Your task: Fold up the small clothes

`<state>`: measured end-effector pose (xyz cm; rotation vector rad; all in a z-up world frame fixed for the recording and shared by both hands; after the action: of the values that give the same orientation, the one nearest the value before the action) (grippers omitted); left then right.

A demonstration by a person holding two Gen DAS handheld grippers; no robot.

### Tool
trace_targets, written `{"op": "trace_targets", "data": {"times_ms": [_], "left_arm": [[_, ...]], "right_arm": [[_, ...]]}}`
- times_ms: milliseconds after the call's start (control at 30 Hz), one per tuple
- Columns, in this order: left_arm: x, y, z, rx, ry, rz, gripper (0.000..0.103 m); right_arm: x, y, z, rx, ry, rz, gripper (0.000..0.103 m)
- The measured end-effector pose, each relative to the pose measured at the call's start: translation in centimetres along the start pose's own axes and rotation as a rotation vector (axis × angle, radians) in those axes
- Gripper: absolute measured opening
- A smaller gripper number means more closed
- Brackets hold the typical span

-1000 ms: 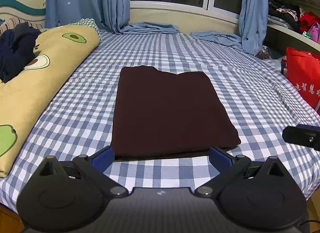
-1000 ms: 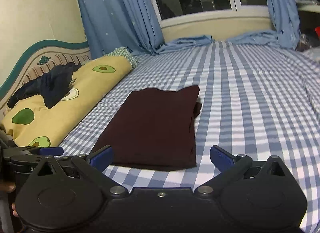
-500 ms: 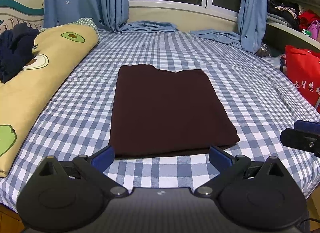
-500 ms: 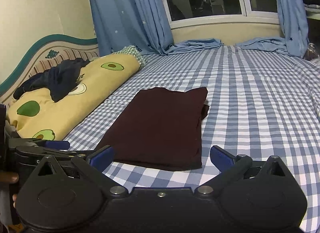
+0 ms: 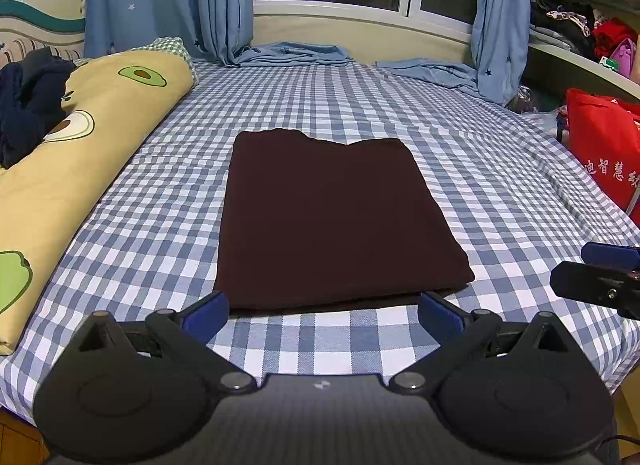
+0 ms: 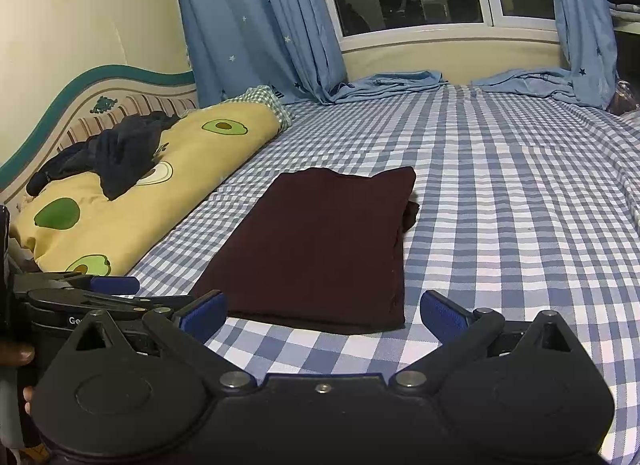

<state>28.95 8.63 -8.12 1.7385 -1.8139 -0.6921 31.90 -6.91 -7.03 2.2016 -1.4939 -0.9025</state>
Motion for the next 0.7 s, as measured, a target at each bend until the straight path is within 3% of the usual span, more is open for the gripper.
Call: {"op": "trace_targets", "data": {"times_ms": [500, 700], "left_arm": [[0.1, -0.4, 0.1, -0.010, -0.026, 0.013, 0.103], [-0.9, -0.6, 0.3, -0.009, -0.008, 0.005, 0.103]], "right_arm": [[-0.2, 0.0, -0.1, -0.009, 0.010, 0.003, 0.102], [-0.2, -0.4, 0.0, -0.022, 0.043, 0.070, 0.102]]}}
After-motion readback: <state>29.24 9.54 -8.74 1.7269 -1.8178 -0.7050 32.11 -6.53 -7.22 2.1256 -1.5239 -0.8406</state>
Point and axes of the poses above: each gripper's, at about its wrist camera, not at the fingertips, and y roughly against the way its jaws point, x to its right, z to its underside, the point moved 10 cm from there along -y, roughly the way its jaws point, and after that the axes turned 4 degrees about -y, right-handed, at the moved point
